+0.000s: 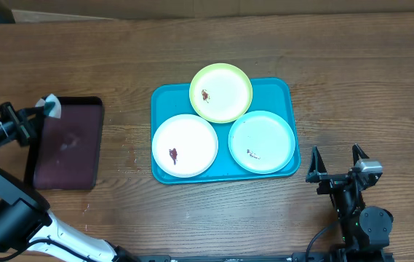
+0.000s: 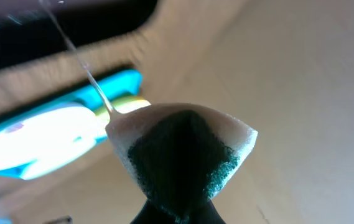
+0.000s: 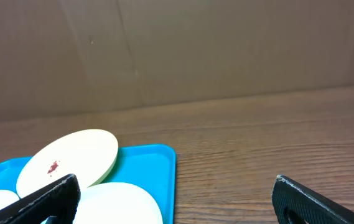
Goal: Clean dirty plates on tray and stack at the side
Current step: 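Hold the sponge above the dark tray to let water drip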
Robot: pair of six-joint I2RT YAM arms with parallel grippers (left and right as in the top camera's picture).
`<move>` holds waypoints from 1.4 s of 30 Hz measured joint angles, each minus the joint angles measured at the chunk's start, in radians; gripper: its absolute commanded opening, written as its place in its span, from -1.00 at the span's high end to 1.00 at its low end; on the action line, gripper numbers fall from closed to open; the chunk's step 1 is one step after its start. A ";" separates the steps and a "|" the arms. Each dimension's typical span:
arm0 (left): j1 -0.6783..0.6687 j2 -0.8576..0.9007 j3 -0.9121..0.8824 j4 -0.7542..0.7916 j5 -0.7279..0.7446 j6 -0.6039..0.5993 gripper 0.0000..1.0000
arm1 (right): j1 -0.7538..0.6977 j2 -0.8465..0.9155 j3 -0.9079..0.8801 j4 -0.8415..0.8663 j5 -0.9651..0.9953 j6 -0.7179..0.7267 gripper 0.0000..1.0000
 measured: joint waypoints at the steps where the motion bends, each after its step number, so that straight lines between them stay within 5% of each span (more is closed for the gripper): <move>1: 0.000 0.000 0.000 -0.008 0.025 0.000 0.92 | 0.000 0.000 0.000 0.000 0.000 0.000 -1.00; 5: 0.000 0.000 0.001 -0.028 0.012 0.000 0.92 | 0.000 0.000 0.000 0.000 0.000 0.000 -1.00; 12: -0.039 0.000 0.003 -0.029 -0.523 -0.060 0.92 | 0.000 0.000 0.000 0.000 0.000 0.000 -1.00; 22: -0.104 0.000 0.003 0.015 -0.135 -0.045 0.92 | 0.000 0.000 0.000 0.000 0.000 0.000 -1.00; 31: -0.129 0.000 0.003 0.006 -0.586 -0.052 0.92 | 0.000 0.000 0.000 0.000 0.001 0.000 -1.00; 34: -0.129 0.000 0.003 0.006 -0.505 -0.038 0.91 | 0.000 0.000 0.000 0.000 0.000 0.000 -1.00; 42: -0.129 0.000 0.003 0.068 0.031 0.092 0.92 | 0.000 0.000 0.000 0.001 0.000 0.000 -1.00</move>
